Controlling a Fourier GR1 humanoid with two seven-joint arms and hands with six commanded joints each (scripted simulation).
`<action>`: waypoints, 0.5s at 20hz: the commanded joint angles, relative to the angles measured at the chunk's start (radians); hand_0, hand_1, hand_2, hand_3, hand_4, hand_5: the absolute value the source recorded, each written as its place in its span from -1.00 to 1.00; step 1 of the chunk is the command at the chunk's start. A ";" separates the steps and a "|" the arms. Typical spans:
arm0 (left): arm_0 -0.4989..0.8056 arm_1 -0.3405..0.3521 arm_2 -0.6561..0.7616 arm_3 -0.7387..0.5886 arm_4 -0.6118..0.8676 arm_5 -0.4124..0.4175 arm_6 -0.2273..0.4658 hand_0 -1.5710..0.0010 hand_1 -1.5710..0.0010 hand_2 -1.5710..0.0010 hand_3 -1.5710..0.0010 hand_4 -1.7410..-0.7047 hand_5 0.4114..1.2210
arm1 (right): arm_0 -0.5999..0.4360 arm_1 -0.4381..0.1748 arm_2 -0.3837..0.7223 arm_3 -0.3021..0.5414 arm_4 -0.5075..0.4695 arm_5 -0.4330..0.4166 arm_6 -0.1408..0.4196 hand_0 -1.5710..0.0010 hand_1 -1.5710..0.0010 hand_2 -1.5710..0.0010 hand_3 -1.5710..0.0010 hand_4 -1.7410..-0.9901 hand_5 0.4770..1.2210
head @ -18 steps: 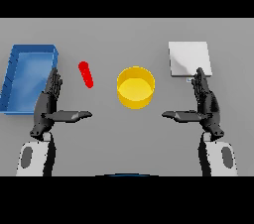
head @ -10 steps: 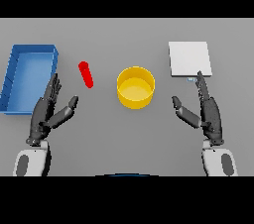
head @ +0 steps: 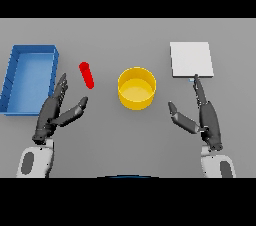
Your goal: Pick up the red beaker and tilt it to pour out 1 green nut into yellow bowl. Pick up the yellow bowl and place it on the metallic measuring scale.
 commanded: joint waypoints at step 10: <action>-0.227 -0.019 0.046 0.319 -0.039 0.039 -0.105 1.00 1.00 1.00 1.00 -0.08 -0.37 | -0.008 -0.009 -0.011 0.013 -0.013 0.009 -0.013 1.00 1.00 1.00 1.00 0.23 -0.58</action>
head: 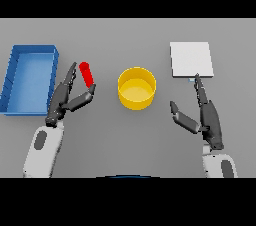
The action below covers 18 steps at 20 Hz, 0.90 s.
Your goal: Pick up the red beaker and tilt it to pour out 1 green nut into yellow bowl. Pick up the yellow bowl and place it on the metallic measuring scale.
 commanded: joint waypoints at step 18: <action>-0.282 -0.019 0.083 0.349 0.015 0.016 -0.085 1.00 1.00 1.00 1.00 -0.21 -0.30 | 0.003 -0.009 -0.013 -0.010 -0.011 0.002 0.010 1.00 1.00 1.00 1.00 0.27 -0.56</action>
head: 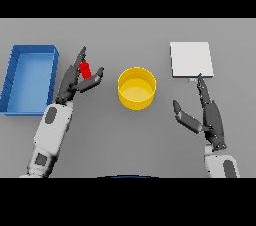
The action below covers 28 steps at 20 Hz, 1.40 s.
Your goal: Pick up the red beaker and tilt it to pour out 1 green nut into yellow bowl. Pick up the yellow bowl and place it on the metallic measuring scale.
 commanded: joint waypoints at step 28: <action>-0.102 0.060 -0.153 -0.122 -0.102 0.078 0.129 -0.99 -0.99 -0.99 -0.99 -0.98 0.76 | 0.023 -0.011 0.009 -0.014 0.025 -0.002 -0.014 1.00 1.00 1.00 1.00 0.30 -0.49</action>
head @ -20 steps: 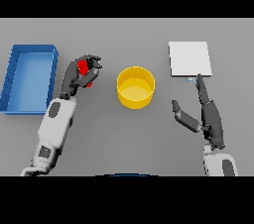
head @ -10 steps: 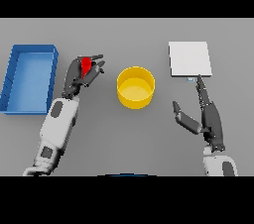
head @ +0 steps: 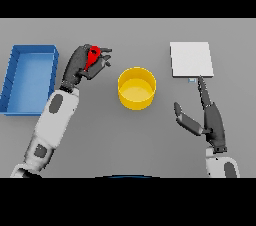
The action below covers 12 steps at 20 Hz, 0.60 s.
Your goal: Pick up the red beaker and tilt it to pour out 1 green nut into yellow bowl. Pick up the yellow bowl and place it on the metallic measuring scale.
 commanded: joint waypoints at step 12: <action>-0.125 0.146 -0.277 0.000 -0.296 -0.075 0.233 -1.00 -1.00 -1.00 -1.00 -1.00 0.78 | 0.000 0.009 0.011 -0.014 -0.001 0.008 0.033 1.00 1.00 1.00 1.00 0.29 -0.43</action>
